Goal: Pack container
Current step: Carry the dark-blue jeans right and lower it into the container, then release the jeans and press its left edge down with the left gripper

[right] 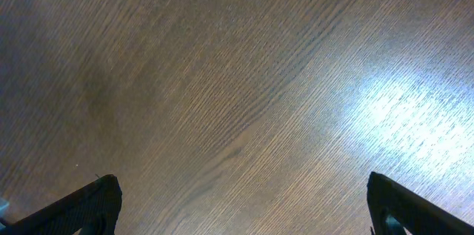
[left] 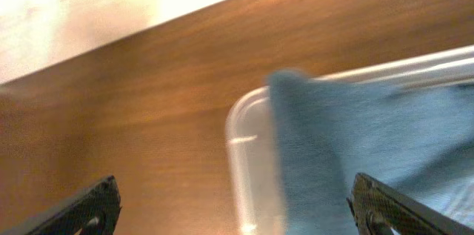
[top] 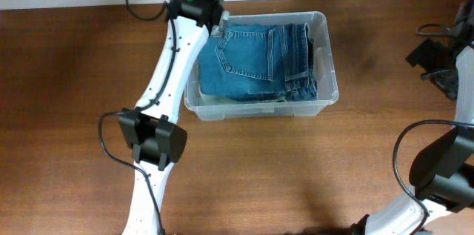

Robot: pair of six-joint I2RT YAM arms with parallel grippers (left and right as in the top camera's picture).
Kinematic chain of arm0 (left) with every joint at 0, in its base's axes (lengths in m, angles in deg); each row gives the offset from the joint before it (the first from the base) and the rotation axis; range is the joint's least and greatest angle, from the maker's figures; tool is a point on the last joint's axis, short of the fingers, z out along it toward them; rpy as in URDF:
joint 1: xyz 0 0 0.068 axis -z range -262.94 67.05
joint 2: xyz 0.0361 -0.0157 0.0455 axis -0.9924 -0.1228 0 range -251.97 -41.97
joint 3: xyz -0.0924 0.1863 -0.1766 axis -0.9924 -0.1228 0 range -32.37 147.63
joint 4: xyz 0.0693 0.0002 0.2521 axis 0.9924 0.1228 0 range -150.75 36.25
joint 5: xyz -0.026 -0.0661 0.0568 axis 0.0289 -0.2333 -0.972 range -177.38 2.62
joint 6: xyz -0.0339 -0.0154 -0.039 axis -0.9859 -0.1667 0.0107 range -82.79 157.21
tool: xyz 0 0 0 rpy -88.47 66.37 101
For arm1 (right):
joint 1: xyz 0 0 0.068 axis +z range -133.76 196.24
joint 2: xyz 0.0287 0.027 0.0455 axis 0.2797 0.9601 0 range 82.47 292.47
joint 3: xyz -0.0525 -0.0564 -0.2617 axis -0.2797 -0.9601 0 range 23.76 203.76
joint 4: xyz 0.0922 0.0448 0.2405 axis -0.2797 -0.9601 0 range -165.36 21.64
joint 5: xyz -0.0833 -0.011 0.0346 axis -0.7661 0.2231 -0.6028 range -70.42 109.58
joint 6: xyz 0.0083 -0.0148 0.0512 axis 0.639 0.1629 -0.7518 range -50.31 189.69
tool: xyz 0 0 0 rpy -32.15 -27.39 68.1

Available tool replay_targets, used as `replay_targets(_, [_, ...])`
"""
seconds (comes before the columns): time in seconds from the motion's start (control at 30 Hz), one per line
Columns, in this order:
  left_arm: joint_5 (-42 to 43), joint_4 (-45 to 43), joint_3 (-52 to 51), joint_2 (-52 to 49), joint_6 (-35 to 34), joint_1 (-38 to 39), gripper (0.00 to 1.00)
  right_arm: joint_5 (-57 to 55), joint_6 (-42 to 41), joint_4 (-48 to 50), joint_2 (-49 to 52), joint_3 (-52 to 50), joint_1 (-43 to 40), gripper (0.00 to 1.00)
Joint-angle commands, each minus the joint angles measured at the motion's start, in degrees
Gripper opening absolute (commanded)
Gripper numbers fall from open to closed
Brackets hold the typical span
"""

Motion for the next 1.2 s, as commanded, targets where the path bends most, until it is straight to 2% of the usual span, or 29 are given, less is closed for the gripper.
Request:
replay_targets(0.0, [-3.6,1.8,0.9,-0.9,0.7,0.1,0.99,-0.7,-0.7,0.0,-0.1,-0.3,0.0,0.98])
replay_targets(0.17, [-1.0,2.8,0.9,-0.9,0.7,0.1,0.99,-0.7,-0.7,0.0,-0.1,-0.3,0.0,0.98])
replay_targets(0.3, [0.4,-1.9,0.9,-0.9,0.8,0.0,0.99,-0.7,-0.7,0.0,-0.1,-0.3,0.0,0.98])
replay_targets(0.37, [2.3,-4.2,0.9,-0.9,0.9,0.0,0.89,-0.7,-0.7,0.0,-0.1,-0.3,0.0,0.98])
replay_targets(0.4, [4.0,-4.9,0.9,-0.9,0.9,-0.2,0.77,-0.7,-0.7,0.0,-0.1,-0.3,0.0,0.98])
replay_targets(0.47, [7.9,-5.5,0.9,-1.0,0.9,-0.6,0.61,-0.7,-0.7,0.0,-0.1,-0.3,0.0,0.98])
replay_targets(0.6, [15.0,-5.4,0.9,-2.0,0.9,-1.2,0.32,-0.7,-0.7,0.0,-0.1,-0.3,0.0,0.99])
replay_targets(0.63, [16.2,-5.2,0.9,-2.3,0.9,-1.2,0.28,-0.7,-0.7,0.0,-0.1,-0.3,0.0,0.98])
replay_targets(0.73, [19.8,-4.5,0.9,-3.9,0.9,-1.2,0.25,-0.7,-0.7,0.0,-0.1,-0.3,0.0,0.98])
replay_targets(0.97, [23.1,-2.7,0.8,-6.9,0.4,-0.9,0.08,-0.7,-0.7,0.0,-0.1,-0.3,0.0,0.98])
replay_targets(1.17, [26.7,2.4,0.8,-8.2,0.2,-0.9,0.07,-0.7,-0.7,0.0,-0.1,-0.3,0.0,0.98])
